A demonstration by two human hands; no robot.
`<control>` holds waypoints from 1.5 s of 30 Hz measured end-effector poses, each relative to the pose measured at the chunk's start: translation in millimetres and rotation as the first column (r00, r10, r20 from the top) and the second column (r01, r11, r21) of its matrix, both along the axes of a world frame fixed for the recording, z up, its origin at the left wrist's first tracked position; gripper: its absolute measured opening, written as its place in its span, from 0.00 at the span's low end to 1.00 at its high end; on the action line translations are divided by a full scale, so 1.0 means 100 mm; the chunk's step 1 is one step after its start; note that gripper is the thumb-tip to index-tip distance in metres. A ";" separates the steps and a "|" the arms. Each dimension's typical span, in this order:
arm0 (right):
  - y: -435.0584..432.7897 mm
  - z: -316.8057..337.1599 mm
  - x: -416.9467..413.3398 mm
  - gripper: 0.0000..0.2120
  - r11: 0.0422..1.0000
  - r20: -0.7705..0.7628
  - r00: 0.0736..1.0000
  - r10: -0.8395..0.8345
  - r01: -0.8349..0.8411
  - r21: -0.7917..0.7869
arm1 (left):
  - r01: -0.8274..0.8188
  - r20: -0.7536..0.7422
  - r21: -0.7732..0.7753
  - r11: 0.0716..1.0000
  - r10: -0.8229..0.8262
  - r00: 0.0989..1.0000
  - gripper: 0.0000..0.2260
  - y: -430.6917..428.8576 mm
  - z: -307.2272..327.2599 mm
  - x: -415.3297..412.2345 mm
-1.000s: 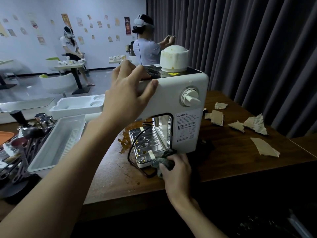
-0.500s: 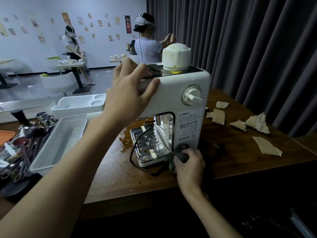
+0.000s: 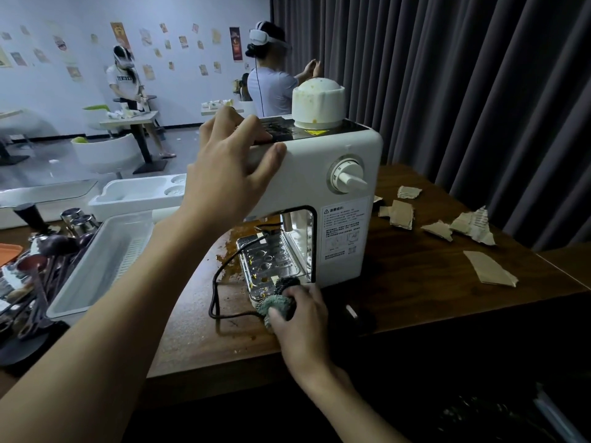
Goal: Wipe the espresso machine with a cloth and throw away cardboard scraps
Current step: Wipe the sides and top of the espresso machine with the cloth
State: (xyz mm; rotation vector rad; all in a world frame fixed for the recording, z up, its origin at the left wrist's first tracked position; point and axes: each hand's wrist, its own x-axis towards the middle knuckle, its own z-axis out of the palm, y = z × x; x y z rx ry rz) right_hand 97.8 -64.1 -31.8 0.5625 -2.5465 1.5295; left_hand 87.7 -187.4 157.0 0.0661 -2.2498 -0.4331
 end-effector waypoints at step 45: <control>0.59 -0.04 -0.47 0.19 0.972 -0.138 0.979 -0.149 0.119 -0.200 | 0.006 0.000 0.016 1.000 -0.006 1.000 0.21 -0.02 0.01 -0.02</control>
